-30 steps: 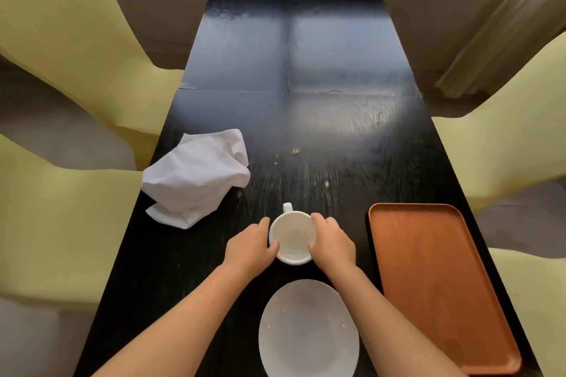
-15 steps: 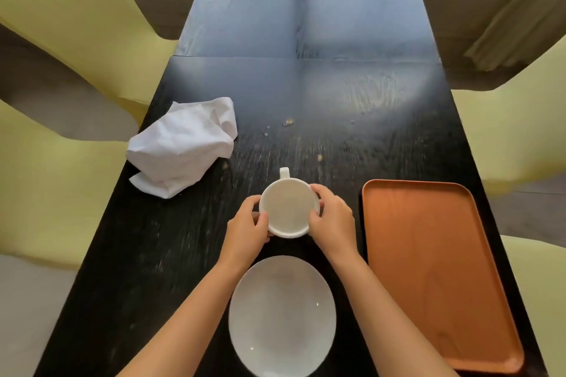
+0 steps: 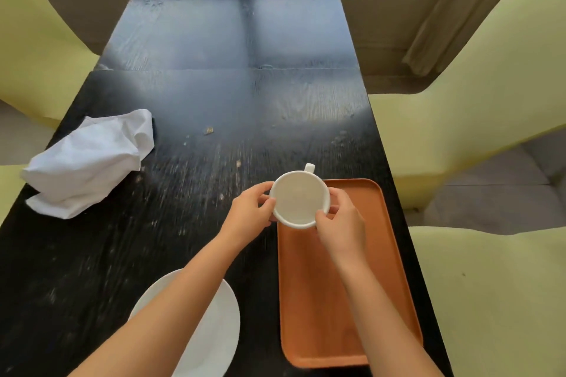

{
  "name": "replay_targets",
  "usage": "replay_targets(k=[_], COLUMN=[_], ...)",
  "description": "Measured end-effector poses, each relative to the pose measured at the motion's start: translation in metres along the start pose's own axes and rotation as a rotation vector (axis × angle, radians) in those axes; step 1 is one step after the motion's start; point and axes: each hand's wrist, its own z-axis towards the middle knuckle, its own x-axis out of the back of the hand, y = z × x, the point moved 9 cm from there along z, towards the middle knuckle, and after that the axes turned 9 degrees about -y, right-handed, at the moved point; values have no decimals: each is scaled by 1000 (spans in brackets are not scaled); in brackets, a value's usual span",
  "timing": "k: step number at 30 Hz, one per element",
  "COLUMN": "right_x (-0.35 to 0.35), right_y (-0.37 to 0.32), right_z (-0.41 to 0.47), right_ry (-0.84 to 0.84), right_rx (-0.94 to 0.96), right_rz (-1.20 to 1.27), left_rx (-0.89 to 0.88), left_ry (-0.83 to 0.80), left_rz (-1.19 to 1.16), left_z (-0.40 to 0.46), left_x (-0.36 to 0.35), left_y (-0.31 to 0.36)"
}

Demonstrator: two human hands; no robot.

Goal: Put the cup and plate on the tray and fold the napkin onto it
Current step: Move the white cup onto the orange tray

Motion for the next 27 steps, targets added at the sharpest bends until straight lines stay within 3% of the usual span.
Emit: replay_targets(k=[12,19,23,27], right_x=[0,-2,17,-3], right_y=[26,23,2,-41], right_z=[19,16,-5,-49], right_ry=[-30,-72,121,128], right_rx=[-39,17,107,359], right_rz=[104,-8,-369,-531], left_rx=[68,94,63,-226], left_ry=[-20,-3,111,288], left_rz=[75,77,397,693], left_z=[27,22,1,-57], left_x=[-16,-15,-4,10], left_y=[-15,-20,0,33])
